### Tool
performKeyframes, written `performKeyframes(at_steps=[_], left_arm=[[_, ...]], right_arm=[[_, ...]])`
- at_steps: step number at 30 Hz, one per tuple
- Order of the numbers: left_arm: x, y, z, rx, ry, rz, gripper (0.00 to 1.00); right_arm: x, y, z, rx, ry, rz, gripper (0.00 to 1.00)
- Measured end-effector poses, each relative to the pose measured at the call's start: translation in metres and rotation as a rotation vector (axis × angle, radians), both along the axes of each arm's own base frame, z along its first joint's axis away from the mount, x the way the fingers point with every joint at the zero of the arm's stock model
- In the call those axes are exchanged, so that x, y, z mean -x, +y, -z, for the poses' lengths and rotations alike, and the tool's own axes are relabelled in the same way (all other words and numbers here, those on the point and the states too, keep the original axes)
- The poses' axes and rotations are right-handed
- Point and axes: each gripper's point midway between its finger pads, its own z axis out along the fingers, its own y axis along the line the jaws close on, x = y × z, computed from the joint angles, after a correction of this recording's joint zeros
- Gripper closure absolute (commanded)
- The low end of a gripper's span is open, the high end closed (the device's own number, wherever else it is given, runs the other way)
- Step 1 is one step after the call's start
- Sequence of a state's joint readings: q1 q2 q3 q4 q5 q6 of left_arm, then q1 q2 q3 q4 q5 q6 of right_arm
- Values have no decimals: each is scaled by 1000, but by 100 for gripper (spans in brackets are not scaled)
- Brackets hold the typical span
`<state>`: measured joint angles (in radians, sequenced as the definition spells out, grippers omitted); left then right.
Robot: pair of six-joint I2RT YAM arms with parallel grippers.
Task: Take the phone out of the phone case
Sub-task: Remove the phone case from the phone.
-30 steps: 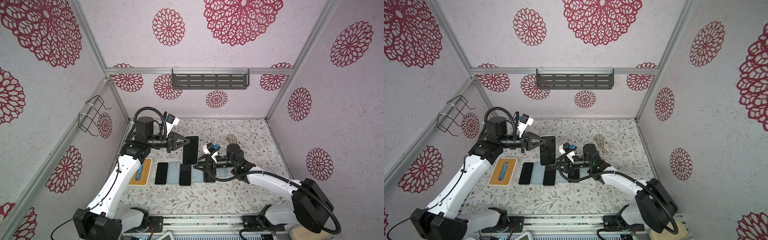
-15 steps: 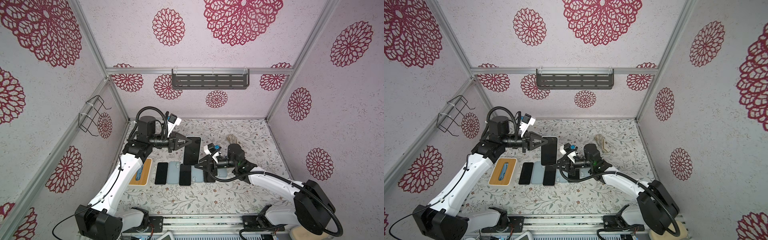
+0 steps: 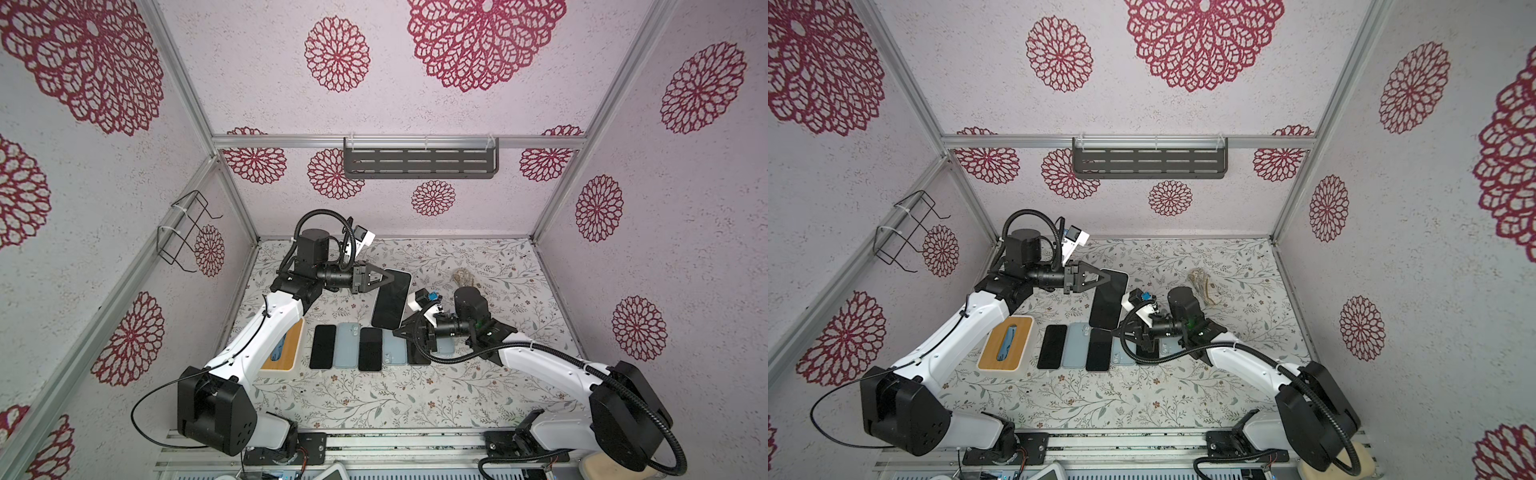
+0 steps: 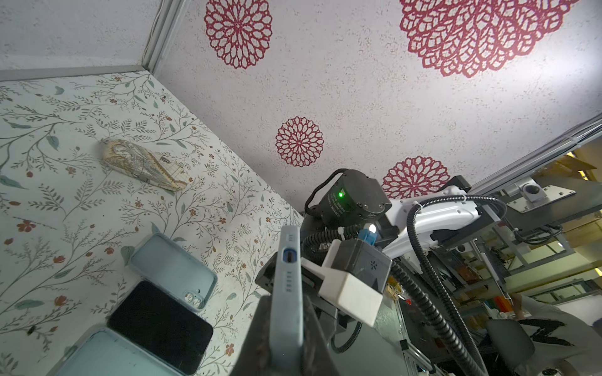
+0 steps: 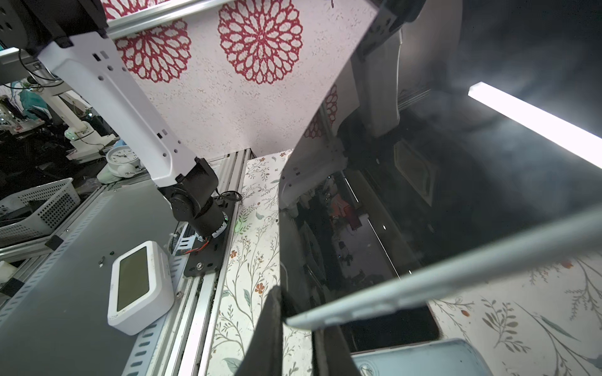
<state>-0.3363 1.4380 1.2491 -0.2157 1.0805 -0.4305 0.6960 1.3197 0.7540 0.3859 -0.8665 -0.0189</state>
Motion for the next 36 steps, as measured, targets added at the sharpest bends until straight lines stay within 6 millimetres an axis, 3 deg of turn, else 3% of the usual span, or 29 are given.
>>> performKeyframes(at_steps=[7,17,27,32,36], left_arm=[[-2,-18,0,32,-2,14,100],[-9,-24,-3,87,14,-12,100],[-23,-31,10,122,81,-37,100],[-26,-34,6,184,120,-43,100],[-25,-36,-5,242,140,-33,100]], right_arm=[[-2,-1,1,-2,-23,-4,100],[-13,-9,0,-93,-50,48,100],[-25,-21,8,-113,-107,197,100],[-38,-28,11,-130,-93,300,100],[-48,-33,8,-152,-79,373,86]])
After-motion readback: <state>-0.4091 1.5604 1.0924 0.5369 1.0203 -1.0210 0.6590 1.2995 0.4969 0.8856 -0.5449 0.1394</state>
